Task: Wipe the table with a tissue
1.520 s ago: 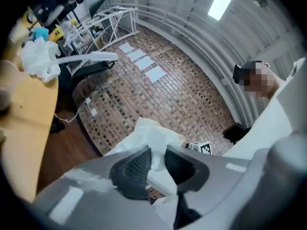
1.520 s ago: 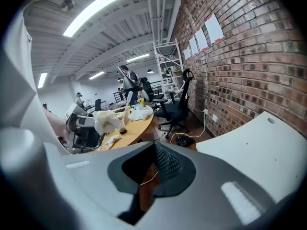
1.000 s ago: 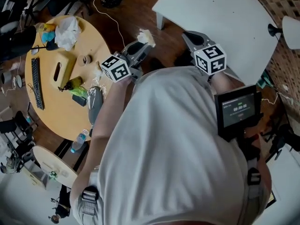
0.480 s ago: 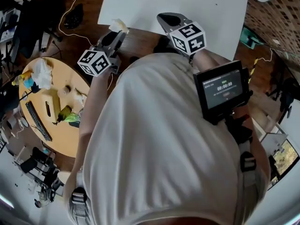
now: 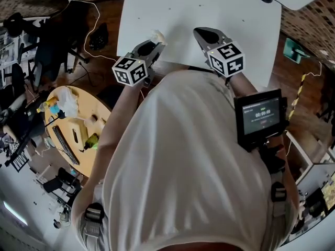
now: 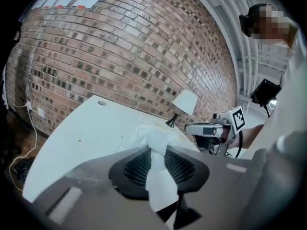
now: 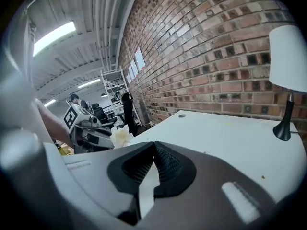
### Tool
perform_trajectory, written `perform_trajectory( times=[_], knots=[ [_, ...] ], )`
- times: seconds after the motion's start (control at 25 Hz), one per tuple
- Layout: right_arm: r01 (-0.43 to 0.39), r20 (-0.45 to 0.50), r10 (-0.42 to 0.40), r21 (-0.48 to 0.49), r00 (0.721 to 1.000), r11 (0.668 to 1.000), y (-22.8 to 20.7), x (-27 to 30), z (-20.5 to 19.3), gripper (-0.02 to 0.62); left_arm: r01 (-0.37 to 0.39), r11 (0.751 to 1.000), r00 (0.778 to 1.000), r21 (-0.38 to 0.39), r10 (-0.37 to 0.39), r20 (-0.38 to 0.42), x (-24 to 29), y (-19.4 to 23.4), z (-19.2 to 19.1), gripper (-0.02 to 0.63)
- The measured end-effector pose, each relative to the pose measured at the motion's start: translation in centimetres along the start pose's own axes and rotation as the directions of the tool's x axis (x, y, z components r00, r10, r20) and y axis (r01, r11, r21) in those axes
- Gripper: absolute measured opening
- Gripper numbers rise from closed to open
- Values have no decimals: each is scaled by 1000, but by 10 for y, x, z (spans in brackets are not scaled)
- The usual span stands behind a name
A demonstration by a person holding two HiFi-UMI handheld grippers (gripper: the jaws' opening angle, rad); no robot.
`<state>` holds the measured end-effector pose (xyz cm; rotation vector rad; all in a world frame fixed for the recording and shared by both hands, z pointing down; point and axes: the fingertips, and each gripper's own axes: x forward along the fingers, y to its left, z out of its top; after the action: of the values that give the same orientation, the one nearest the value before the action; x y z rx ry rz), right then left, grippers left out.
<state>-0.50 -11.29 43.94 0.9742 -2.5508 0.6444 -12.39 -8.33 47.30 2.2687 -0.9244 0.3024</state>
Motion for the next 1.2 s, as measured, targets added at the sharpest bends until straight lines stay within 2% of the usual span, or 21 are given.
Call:
perform_trajectory(
  times=[0.16, 0.28, 0.44, 0.6, 0.72, 1.0, 1.2],
  knots=[
    [-2, -2, 2, 34, 1000, 999, -13, -4, -10, 8, -52, 998, 997, 31, 53, -61, 10, 13, -1, 98],
    [-27, -15, 28, 57, 999, 998, -29, -3, -18, 8, -141, 989, 982, 47, 146, -118, 22, 34, 0, 98],
    [-41, -13, 42, 92, 999, 995, -42, 6, -23, 8, -290, 956, 935, 39, 292, -200, 19, 76, -9, 98],
    [-37, -8, 38, 114, 999, 993, -42, 5, -20, 8, -387, 921, 892, 30, 383, -241, 8, 106, -13, 98],
    [-52, -5, 53, 114, 999, 992, -37, 8, -17, 8, -415, 908, 873, 55, 415, -257, 5, 126, -11, 98],
    [-22, -13, 24, 122, 1000, 992, -24, 36, -12, 8, -449, 892, 855, 57, 447, -262, -3, 191, -2, 98],
    [33, -11, -32, 146, 999, 989, -21, 42, -12, 8, -434, 897, 850, 84, 439, -292, 3, 222, -2, 95]
  ],
)
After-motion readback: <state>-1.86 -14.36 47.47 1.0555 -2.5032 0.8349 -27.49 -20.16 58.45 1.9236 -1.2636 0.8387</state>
